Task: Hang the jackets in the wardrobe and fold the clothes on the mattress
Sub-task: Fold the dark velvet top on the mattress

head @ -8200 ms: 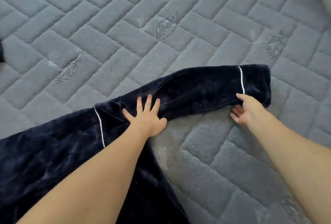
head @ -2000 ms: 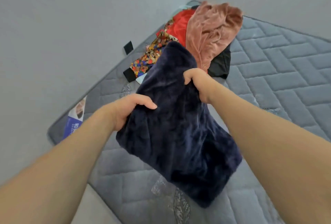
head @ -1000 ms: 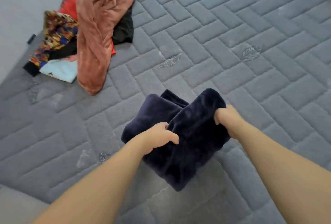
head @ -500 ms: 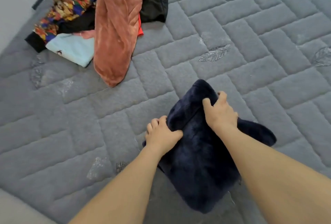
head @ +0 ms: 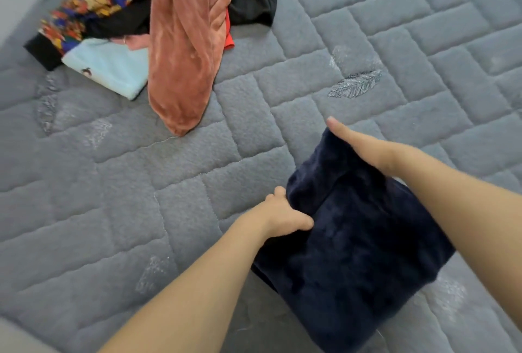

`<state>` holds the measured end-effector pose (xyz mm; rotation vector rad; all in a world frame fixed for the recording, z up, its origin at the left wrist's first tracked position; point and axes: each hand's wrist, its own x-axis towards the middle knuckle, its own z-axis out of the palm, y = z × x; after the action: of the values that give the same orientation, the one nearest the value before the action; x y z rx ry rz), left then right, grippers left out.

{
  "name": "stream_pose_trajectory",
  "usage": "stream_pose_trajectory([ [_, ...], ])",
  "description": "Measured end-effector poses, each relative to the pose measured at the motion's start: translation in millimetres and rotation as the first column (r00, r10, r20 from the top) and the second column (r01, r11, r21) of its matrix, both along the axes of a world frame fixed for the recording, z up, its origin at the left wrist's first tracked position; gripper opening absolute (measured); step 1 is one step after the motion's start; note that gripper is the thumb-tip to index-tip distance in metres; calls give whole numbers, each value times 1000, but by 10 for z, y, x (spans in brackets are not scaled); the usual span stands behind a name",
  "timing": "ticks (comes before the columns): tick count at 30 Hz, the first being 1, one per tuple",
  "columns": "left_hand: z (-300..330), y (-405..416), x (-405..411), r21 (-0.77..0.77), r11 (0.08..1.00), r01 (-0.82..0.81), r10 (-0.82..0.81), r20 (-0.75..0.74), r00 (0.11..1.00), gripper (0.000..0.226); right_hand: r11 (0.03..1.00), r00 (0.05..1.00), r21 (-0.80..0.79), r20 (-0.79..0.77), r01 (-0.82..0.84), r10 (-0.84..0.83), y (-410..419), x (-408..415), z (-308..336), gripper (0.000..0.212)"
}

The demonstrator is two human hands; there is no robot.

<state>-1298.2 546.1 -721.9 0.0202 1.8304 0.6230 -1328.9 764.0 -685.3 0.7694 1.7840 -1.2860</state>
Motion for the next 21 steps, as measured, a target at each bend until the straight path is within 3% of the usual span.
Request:
stream_pose_trajectory([
  [1,14,21,28,-10,1000,27,-27,-1,1000,95,987,988,55,36,-153,151,-49,-78,76,97],
  [3,18,19,69,-9,999,50,-50,3,999,98,887,886,102,176,-450,429,-248,-170,165,91],
  [6,-6,-84,95,49,999,3,-6,54,999,96,731,735,164,332,-662,591,-487,-164,190,66],
  [9,12,-189,190,160,980,-122,99,145,984,60,613,722,388,285,-688,630,-536,-53,260,65],
  [11,47,-265,324,191,962,-193,161,167,973,36,605,755,494,185,-624,629,-600,102,288,64],
  [14,188,-487,597,225,942,-250,224,132,966,11,601,742,528,84,-599,665,-877,348,401,50],
  [18,587,-1034,823,214,941,-264,281,-54,958,15,528,600,497,-18,-688,800,-1443,512,785,34],
  [21,1102,-1623,1052,131,960,-249,273,-219,937,12,508,524,417,-86,-754,847,-2013,700,1249,50],
])
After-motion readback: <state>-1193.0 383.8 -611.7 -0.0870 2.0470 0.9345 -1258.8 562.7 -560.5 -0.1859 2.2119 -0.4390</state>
